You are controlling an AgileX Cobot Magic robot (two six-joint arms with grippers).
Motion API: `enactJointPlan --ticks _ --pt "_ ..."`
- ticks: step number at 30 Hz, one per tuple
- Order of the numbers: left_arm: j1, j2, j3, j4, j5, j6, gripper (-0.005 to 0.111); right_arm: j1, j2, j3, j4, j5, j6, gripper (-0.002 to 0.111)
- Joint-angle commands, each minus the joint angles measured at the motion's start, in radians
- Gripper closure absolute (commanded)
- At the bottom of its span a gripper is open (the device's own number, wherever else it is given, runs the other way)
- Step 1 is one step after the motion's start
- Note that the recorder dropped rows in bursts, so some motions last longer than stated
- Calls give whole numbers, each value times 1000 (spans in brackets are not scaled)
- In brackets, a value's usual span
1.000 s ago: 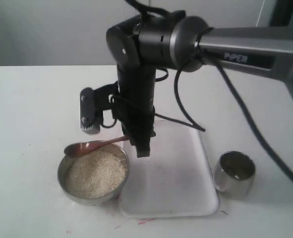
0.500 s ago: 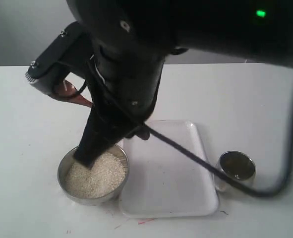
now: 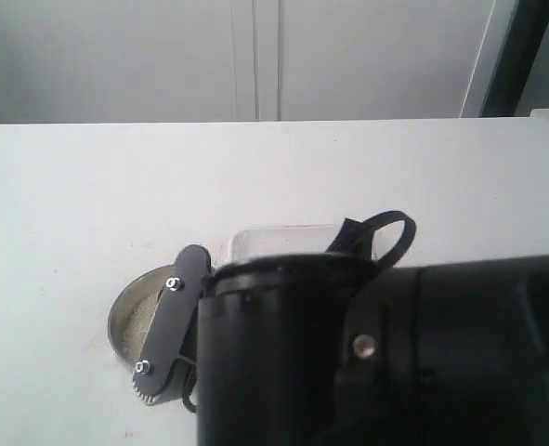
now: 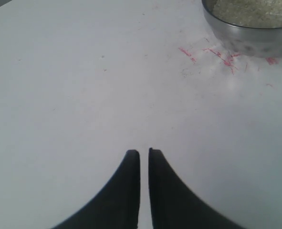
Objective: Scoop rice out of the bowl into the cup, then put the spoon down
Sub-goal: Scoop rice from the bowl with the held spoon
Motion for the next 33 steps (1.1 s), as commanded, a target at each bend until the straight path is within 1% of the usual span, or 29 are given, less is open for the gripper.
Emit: enactJointPlan --ticks 1,3,6,11,14,17,20,27,33 --pt "-7 0 9 -6 48 -5 92 3 50 -4 -237 -2 -168 108" --pt "-7 0 9 -6 48 -5 92 1 83 -6 -349 -2 -261 108" --pt "-7 0 9 -6 48 -5 92 -1 139 -6 -511 -2 -326 108" --pt "-7 0 9 -6 48 -5 92 -3 226 -6 -720 -2 -327 108" --pt "-7 0 9 -6 48 -5 92 -30 269 -6 -730 -2 -316 108" --pt "-7 0 9 -6 48 -5 92 -70 295 -6 -741 -2 -230 108" --pt "-7 0 9 -6 48 -5 92 -90 305 -6 -763 -2 -169 108" --pt "-7 0 9 -6 48 -5 92 -95 313 -6 -755 -2 -174 108" --pt "-7 0 9 -6 48 -5 92 -114 374 -6 -767 -2 -177 108"
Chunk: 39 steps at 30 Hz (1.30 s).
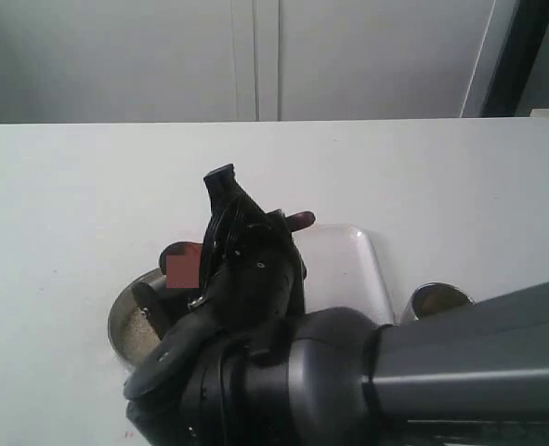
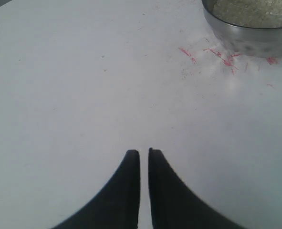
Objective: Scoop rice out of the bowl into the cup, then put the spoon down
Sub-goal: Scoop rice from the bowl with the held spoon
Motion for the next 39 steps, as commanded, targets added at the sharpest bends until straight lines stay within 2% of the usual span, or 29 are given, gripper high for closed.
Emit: enactJointPlan --ticks 1,24,30,39 --pt "-7 0 9 -6 48 -5 92 -26 48 -6 -19 10 7 108" --pt "-7 0 9 -6 48 -5 92 -28 101 -13 -14 -52 -2 108" --pt "-7 0 9 -6 48 -5 92 -28 101 -89 143 -52 -111 108" --pt "-7 0 9 -6 48 -5 92 -47 101 -276 499 -8 -418 108"
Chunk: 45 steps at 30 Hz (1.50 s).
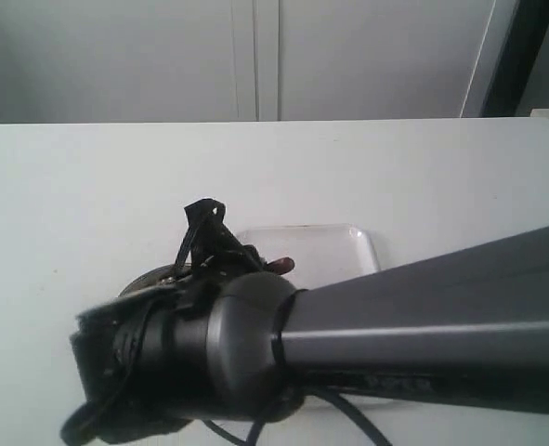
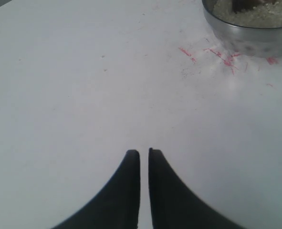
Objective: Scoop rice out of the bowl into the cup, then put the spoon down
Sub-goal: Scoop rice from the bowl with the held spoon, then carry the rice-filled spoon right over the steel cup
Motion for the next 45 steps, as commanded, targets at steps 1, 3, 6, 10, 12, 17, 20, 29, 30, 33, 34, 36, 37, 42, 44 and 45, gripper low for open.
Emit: enactJointPlan --ticks 1,3,6,10,12,17,20,29,30,33,34,36,37,42,44,45 --pt "-7 0 9 -6 48 -5 92 -32 -2 -91 188 57 -145 108" --pt "-7 0 9 -6 48 -5 92 -57 -2 -136 281 58 -197 108" --pt "-7 0 9 -6 48 -5 92 -94 -2 -192 379 58 -246 108" --pt "-7 0 9 -6 48 -5 92 -144 -2 -248 495 58 -268 108" --pt "-7 0 9 -6 48 -5 92 -177 -4 -266 592 58 -289 108" --pt "-7 0 9 -6 48 -5 92 -249 -8 -270 728 58 -302 108" --pt "-7 0 9 -6 48 -5 92 -278 -12 -266 781 58 -306 108" --pt "-7 0 9 -6 48 -5 92 -302 -84 -212 845 58 -306 108" --pt "-7 0 9 -6 48 -5 92 -302 -94 -212 854 58 -297 108" --pt "-7 0 9 -6 48 -5 92 -302 -125 -203 856 58 -239 108" --pt "-7 0 9 -6 48 -5 92 -302 -138 -201 856 58 -223 108" --pt "-7 0 9 -6 48 -5 92 -302 -162 -197 856 58 -195 108" --pt "-7 0 9 -6 48 -5 92 -302 -175 -193 856 58 -172 108" --pt "-7 0 9 -6 48 -5 92 -302 -261 -139 841 58 -44 108" --pt "-7 0 9 -6 48 -5 92 -302 -301 -107 836 58 -3 108" --pt "-7 0 9 -6 48 -5 92 -302 -326 -87 824 58 17 108"
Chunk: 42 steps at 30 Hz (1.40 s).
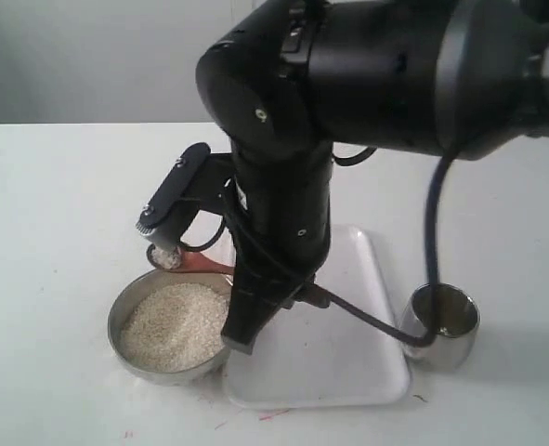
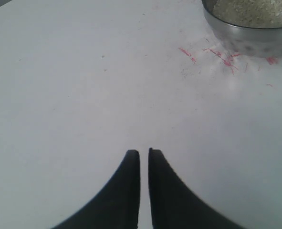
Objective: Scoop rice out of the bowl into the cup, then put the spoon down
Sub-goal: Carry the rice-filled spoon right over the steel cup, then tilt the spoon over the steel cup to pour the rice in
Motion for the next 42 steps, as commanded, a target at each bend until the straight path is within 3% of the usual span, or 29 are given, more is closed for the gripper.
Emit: enactJointPlan --ticks 1,12,22,42 --pt "-7 0 9 -6 48 -5 92 -8 -108 81 -37 4 108 108" --pt "-7 0 9 -6 48 -5 92 -179 -389 297 -36 4 129 108" --pt "-7 0 9 -6 48 -5 92 -258 -513 487 -108 4 121 108" --pt "-7 0 9 -6 48 -5 92 -279 -663 733 -260 4 177 108"
